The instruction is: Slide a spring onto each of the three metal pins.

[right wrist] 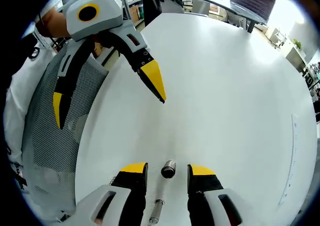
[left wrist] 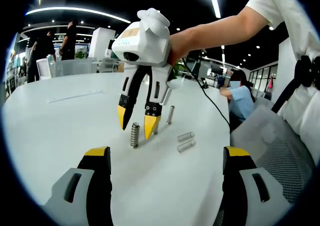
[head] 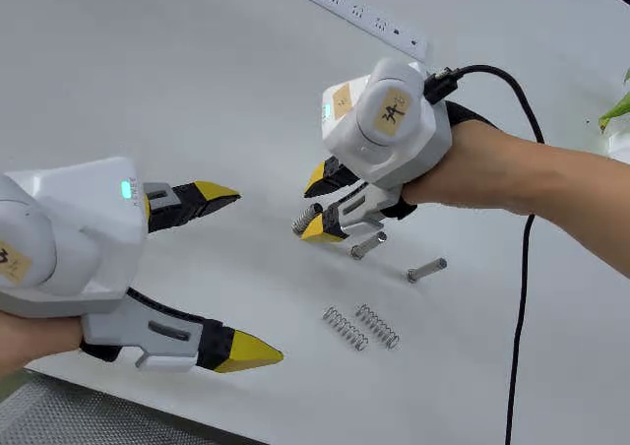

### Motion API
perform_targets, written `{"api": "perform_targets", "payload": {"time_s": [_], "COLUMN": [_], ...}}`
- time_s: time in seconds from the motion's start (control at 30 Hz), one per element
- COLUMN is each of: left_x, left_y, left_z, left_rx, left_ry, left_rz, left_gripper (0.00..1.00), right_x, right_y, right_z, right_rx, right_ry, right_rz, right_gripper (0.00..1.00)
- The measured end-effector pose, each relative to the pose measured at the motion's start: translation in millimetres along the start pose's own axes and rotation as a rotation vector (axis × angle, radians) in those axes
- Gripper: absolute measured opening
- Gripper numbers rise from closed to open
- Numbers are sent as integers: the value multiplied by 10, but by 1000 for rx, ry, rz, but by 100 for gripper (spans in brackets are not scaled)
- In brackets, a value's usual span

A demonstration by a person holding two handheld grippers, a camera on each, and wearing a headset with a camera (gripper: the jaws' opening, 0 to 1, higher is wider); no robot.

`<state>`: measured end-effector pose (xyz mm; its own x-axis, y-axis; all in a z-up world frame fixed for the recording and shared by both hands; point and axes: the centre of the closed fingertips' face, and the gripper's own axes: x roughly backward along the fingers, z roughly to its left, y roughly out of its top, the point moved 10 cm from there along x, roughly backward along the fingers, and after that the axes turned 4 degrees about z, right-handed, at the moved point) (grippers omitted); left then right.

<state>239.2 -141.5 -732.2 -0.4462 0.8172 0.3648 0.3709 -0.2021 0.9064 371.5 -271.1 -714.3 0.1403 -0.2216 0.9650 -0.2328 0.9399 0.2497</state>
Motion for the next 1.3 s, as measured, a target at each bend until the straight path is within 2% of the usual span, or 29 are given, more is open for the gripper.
{"api": "perform_targets", "payload": {"time_s": [0.33,0.5,0.8,1.0,1.13,1.23,1.3], "left_x": [35,51,94,109,120,134,140], "left_y": [26,48,101,137,156,179,191], "left_z": [-11,-15,-6,-8,-17,-18,-13], "left_rx": [-18,-30,-52,-76,-89,-103,-107], "left_ry": [0,1,8,7,3,2,3], "left_rz": [23,36,57,79,94,106,111], "left_gripper": [92,92,94,94,94,93,93], "right_x": [142,258,467,646,701,754,796], "right_y": [-74,-104,-235,-409,-551,-715,-769], "right_z": [82,143,274,424,507,555,622], "right_rx": [-27,-47,-92,-152,-191,-241,-269], "right_ry": [-21,-41,-101,-153,-187,-226,-241], "right_rz": [-63,-98,-178,-257,-305,-365,-404], "right_gripper": [44,48,58,63,66,69,71]}}
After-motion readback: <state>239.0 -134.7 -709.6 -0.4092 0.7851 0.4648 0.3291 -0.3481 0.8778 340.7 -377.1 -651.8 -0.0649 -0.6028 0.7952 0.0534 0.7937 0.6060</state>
